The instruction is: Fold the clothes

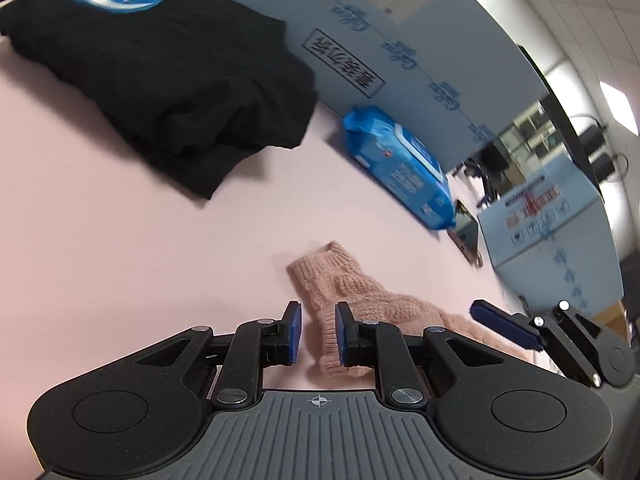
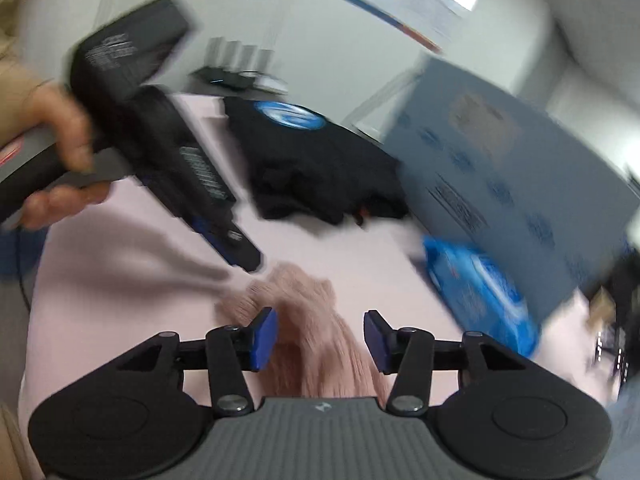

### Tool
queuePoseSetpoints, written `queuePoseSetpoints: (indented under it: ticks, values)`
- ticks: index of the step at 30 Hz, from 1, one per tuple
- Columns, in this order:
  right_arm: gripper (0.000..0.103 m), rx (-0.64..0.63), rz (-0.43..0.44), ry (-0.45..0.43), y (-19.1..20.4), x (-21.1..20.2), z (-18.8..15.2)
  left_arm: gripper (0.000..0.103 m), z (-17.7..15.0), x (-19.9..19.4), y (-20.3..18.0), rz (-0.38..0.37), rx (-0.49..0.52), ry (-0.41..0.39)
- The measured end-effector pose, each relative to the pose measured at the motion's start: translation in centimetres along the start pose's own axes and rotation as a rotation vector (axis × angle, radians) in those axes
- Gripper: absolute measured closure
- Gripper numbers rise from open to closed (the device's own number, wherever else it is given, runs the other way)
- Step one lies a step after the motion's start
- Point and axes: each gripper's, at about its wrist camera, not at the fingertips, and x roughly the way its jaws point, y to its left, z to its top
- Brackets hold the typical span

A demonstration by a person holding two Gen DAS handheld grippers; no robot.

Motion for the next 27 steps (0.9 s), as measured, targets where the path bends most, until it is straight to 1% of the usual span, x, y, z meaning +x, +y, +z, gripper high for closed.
queuePoseSetpoints:
  ticks: [3,4,5,6,7,8,9,11,13,14,15,16,17,18,20,21,22,23,24,27]
  values:
    - [0.055,-0.237,0.020,0.065,2.3,2.4,0.7,0.086,-0.3,-0.7,0.1,-0.002,-0.005,-0.022]
    - [0.060,-0.259,0.032,0.085,2.5,3.1,0.8,0.086,-0.4,-1.0,0.1,-0.002,-0.007,-0.031]
    - [0.067,-0.225,0.051,0.100,2.2,3.5,0.8,0.086,-0.4,-1.2,0.2,-0.003,-0.013,-0.038]
    - [0.086,-0.190,0.071,0.115,1.8,4.0,0.9,0.086,-0.4,-1.4,0.2,-0.004,-0.019,-0.044]
    - [0.091,-0.156,0.090,0.130,1.4,4.4,1.0,0.086,-0.5,-1.6,0.2,-0.004,-0.024,-0.051]
    - [0.092,-0.122,0.109,0.145,1.1,4.9,1.1,0.086,-0.5,-1.8,0.2,-0.003,-0.027,-0.059]
    - [0.093,-0.039,0.124,0.139,0.1,4.9,1.2,0.086,-0.4,-1.9,0.2,-0.003,-0.031,-0.068]
    - [0.094,0.217,0.138,0.092,-3.0,4.4,1.5,0.085,-0.4,-2.3,0.2,-0.004,-0.036,-0.082]
    - [0.094,0.463,0.116,0.047,-5.9,4.2,1.4,0.085,-0.3,-2.6,0.2,-0.005,-0.039,-0.097]
    - [0.094,0.527,0.086,0.031,-6.6,4.2,1.4,0.085,-0.2,-2.7,0.3,-0.006,-0.040,-0.104]
    - [0.094,0.538,0.057,0.024,-6.6,4.4,1.6,0.085,0.0,-2.8,0.3,-0.007,-0.039,-0.107]
    - [0.094,0.521,0.043,0.023,-6.1,4.9,1.8,0.085,0.1,-2.8,0.2,-0.007,-0.039,-0.111]
    - [0.094,0.500,0.048,0.032,-5.5,5.5,1.9,0.085,0.4,-2.8,0.2,-0.009,-0.036,-0.113]
    - [0.093,0.484,0.056,0.054,-4.8,6.3,1.9,0.085,0.6,-2.8,0.1,-0.011,-0.033,-0.115]
    - [0.085,0.480,0.082,0.118,-3.6,8.0,1.6,0.085,1.1,-2.7,-0.2,-0.015,-0.024,-0.117]
    - [0.072,0.486,0.096,0.136,-3.1,8.4,1.4,0.085,1.4,-2.6,-0.5,-0.020,-0.014,-0.118]
    - [0.055,0.485,0.113,0.125,-2.8,8.0,1.3,0.085,1.7,-2.5,-0.8,-0.026,-0.003,-0.117]
    - [0.048,0.475,0.134,0.100,-2.7,7.1,1.5,0.085,2.0,-2.4,-1.1,-0.030,0.008,-0.117]
    - [0.044,0.467,0.148,0.082,-2.7,6.3,1.4,0.085,2.1,-2.3,-1.3,-0.033,0.015,-0.117]
    - [0.043,0.516,0.152,0.023,-3.9,2.1,0.5,0.085,2.9,-1.5,-2.4,-0.058,0.043,-0.119]
